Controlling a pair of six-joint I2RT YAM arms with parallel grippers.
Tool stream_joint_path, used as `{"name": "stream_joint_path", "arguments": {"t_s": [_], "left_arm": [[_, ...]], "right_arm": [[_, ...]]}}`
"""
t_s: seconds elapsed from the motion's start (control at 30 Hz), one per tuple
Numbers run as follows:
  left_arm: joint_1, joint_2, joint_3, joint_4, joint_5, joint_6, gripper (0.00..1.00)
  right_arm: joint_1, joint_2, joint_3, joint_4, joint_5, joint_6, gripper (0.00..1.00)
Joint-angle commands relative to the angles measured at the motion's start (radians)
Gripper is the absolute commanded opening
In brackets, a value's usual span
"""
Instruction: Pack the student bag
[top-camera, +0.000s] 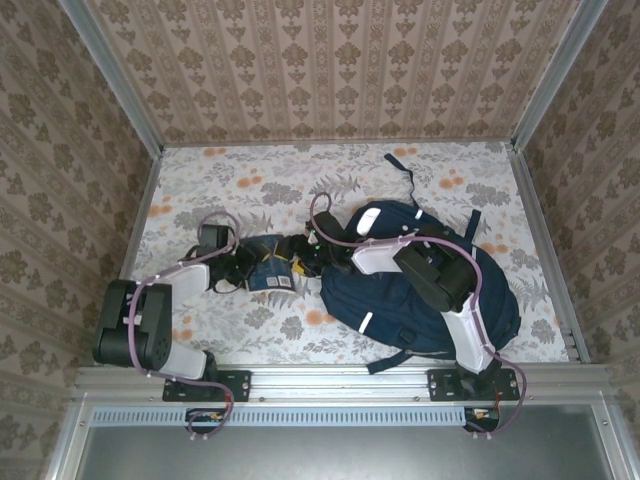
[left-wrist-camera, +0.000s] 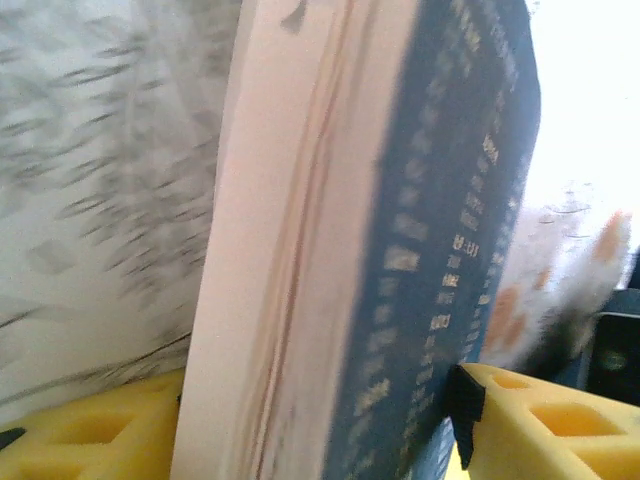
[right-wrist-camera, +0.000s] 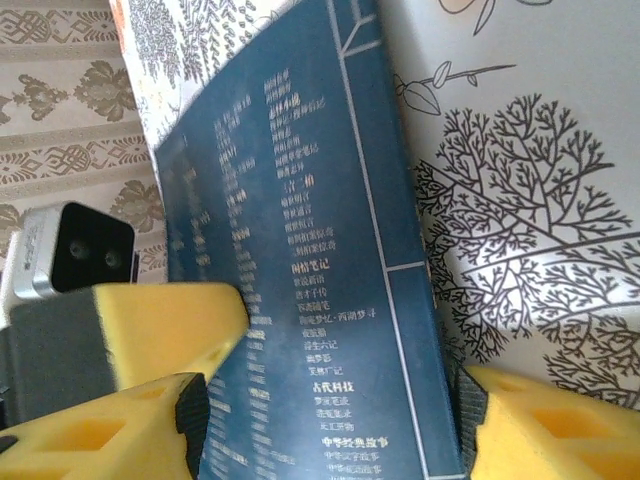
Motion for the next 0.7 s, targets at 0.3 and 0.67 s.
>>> {"name": "stream_joint_path", "arguments": {"t_s": [0.3, 0.67], "left_arm": [[-0.051, -0.059, -0.014, 0.020, 0.121, -0.020, 0.46], [-0.069, -0.020, -0.030, 0.088, 0.139, -0.047, 0.35]], "right_arm": [[0.033, 0.031, -0.031, 0.189, -0.136, 0.057, 0.58], [0.033, 0.008, -0.053, 0.334, -0.210, 0.131, 0.55]]}}
